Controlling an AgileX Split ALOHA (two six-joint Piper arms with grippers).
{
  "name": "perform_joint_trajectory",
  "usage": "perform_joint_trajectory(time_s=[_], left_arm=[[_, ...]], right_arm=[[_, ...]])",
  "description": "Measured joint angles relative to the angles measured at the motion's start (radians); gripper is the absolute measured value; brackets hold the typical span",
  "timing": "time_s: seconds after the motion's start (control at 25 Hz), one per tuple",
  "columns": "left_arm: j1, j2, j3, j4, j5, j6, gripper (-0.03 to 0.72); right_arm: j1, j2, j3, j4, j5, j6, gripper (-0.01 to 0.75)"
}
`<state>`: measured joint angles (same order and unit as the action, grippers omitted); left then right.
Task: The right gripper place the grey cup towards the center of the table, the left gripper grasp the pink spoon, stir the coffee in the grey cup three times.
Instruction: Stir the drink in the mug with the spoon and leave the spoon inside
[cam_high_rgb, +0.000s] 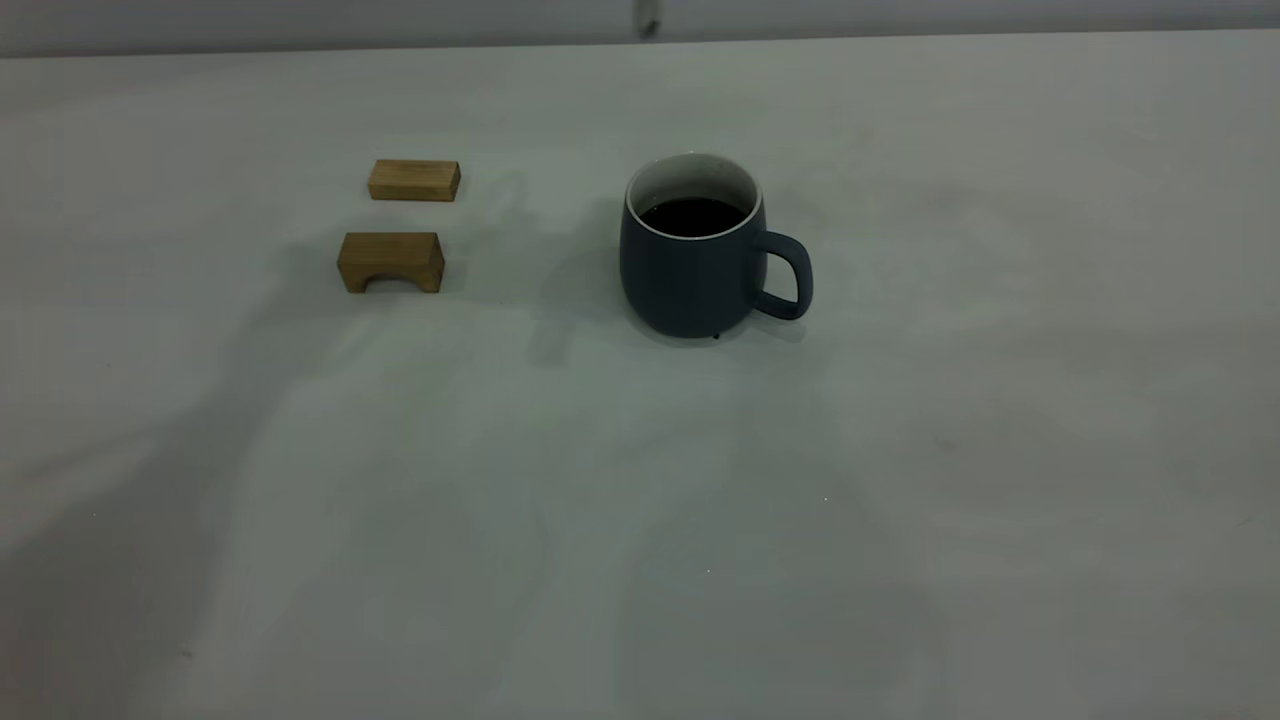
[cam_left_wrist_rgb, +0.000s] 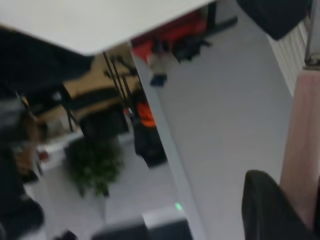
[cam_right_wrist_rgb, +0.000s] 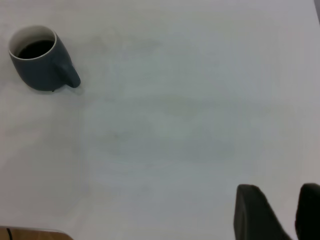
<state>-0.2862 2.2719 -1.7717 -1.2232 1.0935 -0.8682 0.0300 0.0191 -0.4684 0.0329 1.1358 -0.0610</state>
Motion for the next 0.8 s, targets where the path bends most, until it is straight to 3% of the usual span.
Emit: perform_joint_trajectory(time_s=[0.44, 0.8], left_arm=[[-0.013, 0.176, 0.000, -0.171, 0.019, -0.009, 0.158], [-0.013, 0.249, 0.000, -0.167, -0.043, -0.007, 0.158]], right_arm=[[0.000, 0.000, 0.000, 0.000, 0.000, 0.000, 0.241], [0.000, 0.000, 0.000, 0.000, 0.000, 0.000, 0.241]])
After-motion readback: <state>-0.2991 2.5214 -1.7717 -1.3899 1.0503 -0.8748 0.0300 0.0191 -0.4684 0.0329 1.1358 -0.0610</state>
